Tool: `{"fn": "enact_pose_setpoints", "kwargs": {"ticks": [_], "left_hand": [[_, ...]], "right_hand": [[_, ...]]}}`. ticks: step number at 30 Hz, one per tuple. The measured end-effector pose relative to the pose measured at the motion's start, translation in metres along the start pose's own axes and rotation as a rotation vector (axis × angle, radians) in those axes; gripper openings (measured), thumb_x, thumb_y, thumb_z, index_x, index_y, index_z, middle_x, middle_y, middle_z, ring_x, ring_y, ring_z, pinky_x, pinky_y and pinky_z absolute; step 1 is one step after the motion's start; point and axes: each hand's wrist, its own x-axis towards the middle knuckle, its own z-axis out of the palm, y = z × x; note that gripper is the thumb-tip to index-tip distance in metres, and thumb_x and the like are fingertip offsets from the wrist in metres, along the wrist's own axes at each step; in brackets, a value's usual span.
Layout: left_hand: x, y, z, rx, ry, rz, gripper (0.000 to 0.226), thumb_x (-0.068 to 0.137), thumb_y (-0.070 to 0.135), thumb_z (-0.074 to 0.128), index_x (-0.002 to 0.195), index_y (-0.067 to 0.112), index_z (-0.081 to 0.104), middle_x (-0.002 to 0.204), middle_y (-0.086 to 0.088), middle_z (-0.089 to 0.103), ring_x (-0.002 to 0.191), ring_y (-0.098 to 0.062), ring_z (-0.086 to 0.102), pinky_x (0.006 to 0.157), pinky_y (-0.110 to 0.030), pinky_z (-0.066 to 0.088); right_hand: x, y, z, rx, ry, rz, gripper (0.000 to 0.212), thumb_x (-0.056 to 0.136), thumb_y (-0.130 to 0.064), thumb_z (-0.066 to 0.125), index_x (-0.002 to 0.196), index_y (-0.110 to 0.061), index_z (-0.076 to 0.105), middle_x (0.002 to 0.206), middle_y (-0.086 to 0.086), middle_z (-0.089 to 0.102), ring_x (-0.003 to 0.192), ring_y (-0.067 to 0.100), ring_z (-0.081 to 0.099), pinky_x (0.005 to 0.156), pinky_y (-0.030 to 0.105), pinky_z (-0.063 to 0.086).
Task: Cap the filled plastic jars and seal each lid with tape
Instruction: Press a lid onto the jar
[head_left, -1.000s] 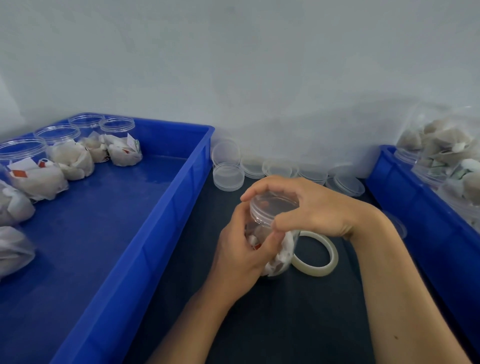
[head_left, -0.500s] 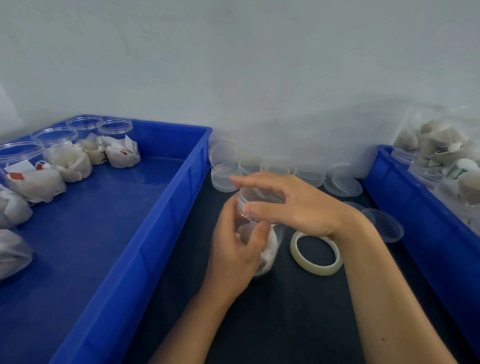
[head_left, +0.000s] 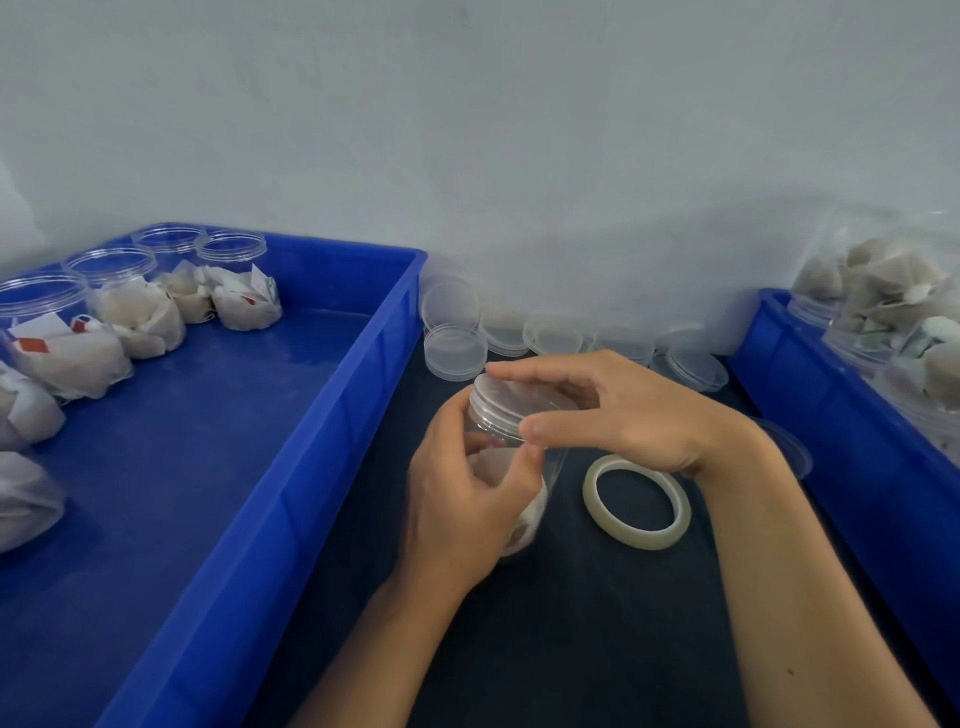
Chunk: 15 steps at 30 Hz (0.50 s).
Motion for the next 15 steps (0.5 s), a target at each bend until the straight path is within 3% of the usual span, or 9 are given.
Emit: {"fn": "enact_pose_setpoints", "kwargs": {"ticks": [3, 6, 10, 13, 15], "left_hand": [[0.0, 0.0, -0.001, -0.032, -0.049, -0.011, 0.053, 0.086, 0.06, 0.068, 0.133, 0.038, 0.059, 0.121, 0.016, 0.071, 0.113, -0.005, 0.07, 0.089, -0.028, 0.059], [-0.001, 0.002, 0.001, -0.051, -0.069, -0.024, 0.059, 0.084, 0.06, 0.072, 0.138, 0.043, 0.055, 0.128, 0.019, 0.069, 0.119, -0.003, 0.068, 0.093, -0.029, 0.058], [-0.002, 0.005, 0.003, -0.028, -0.035, -0.023, 0.061, 0.081, 0.064, 0.074, 0.136, 0.048, 0.053, 0.129, 0.021, 0.067, 0.118, -0.001, 0.067, 0.09, -0.03, 0.058], [-0.002, 0.007, 0.003, 0.043, -0.01, 0.015, 0.063, 0.078, 0.065, 0.076, 0.134, 0.051, 0.051, 0.126, 0.024, 0.063, 0.116, 0.002, 0.065, 0.081, -0.018, 0.056], [-0.003, 0.006, 0.004, 0.061, -0.023, 0.032, 0.064, 0.078, 0.062, 0.079, 0.134, 0.046, 0.052, 0.125, 0.021, 0.063, 0.115, -0.001, 0.066, 0.08, -0.021, 0.058]], "right_hand": [[-0.004, 0.0, -0.003, 0.051, -0.065, -0.002, 0.057, 0.097, -0.015, 0.074, 0.148, -0.036, 0.059, 0.148, -0.022, 0.06, 0.139, -0.007, 0.05, 0.123, 0.032, 0.037], [-0.006, -0.002, -0.007, 0.007, -0.06, -0.001, 0.055, 0.097, -0.016, 0.076, 0.145, -0.038, 0.061, 0.141, -0.022, 0.065, 0.133, -0.005, 0.056, 0.117, 0.029, 0.041], [-0.004, -0.009, -0.004, -0.122, 0.04, 0.052, 0.062, 0.078, -0.057, 0.08, 0.137, -0.051, 0.062, 0.131, -0.023, 0.067, 0.124, -0.004, 0.061, 0.113, 0.036, 0.046], [-0.003, -0.017, 0.001, -0.271, 0.094, 0.169, 0.076, 0.061, -0.09, 0.064, 0.129, -0.057, 0.057, 0.103, -0.028, 0.067, 0.098, -0.006, 0.066, 0.092, 0.031, 0.052], [-0.001, -0.022, 0.008, -0.372, 0.154, 0.264, 0.081, 0.058, -0.102, 0.048, 0.12, -0.05, 0.06, 0.096, -0.027, 0.065, 0.091, -0.004, 0.064, 0.079, 0.03, 0.05]]}}
